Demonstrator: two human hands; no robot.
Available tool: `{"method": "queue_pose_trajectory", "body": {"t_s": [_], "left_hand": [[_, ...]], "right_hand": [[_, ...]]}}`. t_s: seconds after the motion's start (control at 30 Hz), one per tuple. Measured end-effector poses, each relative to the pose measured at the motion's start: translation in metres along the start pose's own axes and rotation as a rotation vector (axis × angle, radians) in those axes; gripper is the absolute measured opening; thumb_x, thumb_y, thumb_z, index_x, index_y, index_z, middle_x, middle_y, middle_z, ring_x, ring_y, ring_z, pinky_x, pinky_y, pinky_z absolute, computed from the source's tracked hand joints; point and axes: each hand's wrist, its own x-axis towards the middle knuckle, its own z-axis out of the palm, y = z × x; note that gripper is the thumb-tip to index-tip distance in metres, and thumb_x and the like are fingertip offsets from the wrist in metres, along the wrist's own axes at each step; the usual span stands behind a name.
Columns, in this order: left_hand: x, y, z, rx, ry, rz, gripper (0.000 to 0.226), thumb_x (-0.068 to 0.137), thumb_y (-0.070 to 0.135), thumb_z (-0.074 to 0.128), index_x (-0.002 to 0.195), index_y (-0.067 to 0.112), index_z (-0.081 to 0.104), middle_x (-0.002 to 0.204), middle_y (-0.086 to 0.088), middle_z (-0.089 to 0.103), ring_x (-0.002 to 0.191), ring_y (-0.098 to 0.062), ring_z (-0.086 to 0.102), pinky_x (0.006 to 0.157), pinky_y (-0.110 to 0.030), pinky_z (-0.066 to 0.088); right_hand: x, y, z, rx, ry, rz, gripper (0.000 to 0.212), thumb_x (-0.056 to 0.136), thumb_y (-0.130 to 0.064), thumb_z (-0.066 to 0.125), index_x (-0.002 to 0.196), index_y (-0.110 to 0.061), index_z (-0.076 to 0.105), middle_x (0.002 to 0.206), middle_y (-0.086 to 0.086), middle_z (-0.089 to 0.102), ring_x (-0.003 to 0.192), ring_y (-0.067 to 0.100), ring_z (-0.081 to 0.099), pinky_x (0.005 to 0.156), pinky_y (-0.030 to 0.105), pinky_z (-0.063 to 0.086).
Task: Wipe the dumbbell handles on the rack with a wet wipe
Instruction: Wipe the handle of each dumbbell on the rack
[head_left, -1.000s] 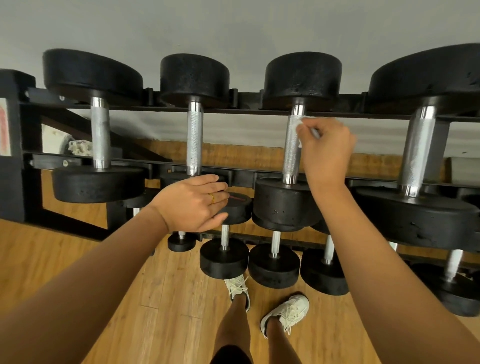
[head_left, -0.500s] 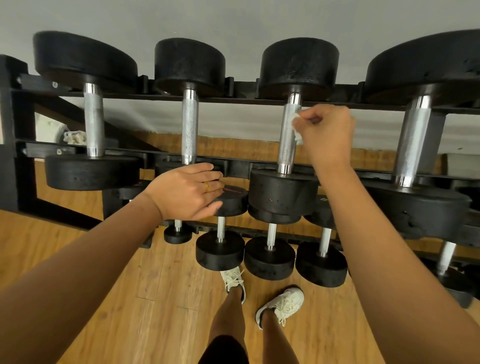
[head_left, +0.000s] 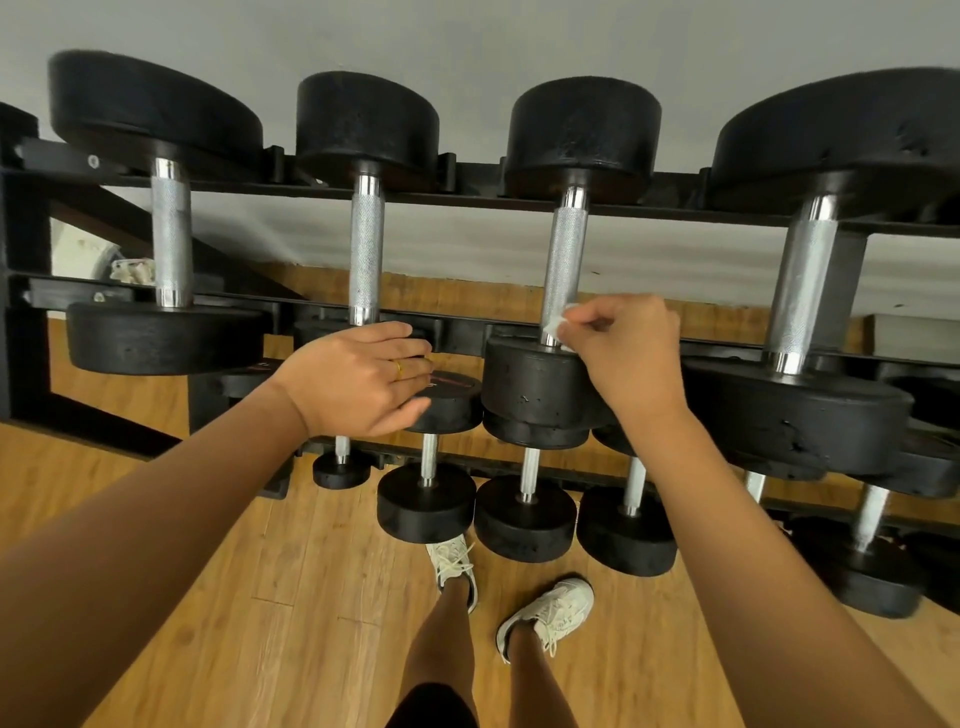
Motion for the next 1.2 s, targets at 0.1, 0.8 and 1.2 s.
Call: {"method": "queue_pose_trajectory", "body": {"t_s": [0.1, 0.8, 1.2], "left_hand": [[0.000, 0.000, 0.001, 0.001, 0.011, 0.001, 0.046, 0.108, 0.036, 0.043, 0.106, 0.009, 0.081, 0.109, -0.008, 0.078, 0.114, -0.026, 0.070, 0.113, -0.043, 0.044], [-0.003, -0.002, 0.007, -0.003, 0.059, -0.013, 0.055, 0.109, 0.038, 0.037, 0.103, 0.007, 0.081, 0.109, -0.010, 0.078, 0.112, -0.026, 0.071, 0.112, -0.044, 0.046], [-0.002, -0.002, 0.005, -0.023, 0.042, -0.024, 0.052, 0.108, 0.039, 0.040, 0.107, 0.006, 0.080, 0.111, -0.011, 0.077, 0.113, -0.028, 0.071, 0.112, -0.044, 0.047]], "right_hand": [[0.009, -0.004, -0.006, -0.004, -0.042, -0.011, 0.013, 0.087, -0.013, 0.077, 0.100, -0.011, 0.078, 0.095, -0.004, 0.073, 0.082, 0.001, 0.064, 0.084, 0.016, 0.051], [0.051, -0.003, -0.010, -0.280, 0.101, -0.648, 0.021, 0.093, -0.009, 0.069, 0.113, -0.007, 0.075, 0.110, 0.008, 0.072, 0.102, 0.020, 0.068, 0.096, 0.038, 0.056], [0.055, 0.004, -0.021, -0.263, -0.149, -0.726, 0.021, 0.090, -0.012, 0.072, 0.111, -0.013, 0.076, 0.113, 0.001, 0.074, 0.107, 0.011, 0.069, 0.102, 0.036, 0.053]]}}
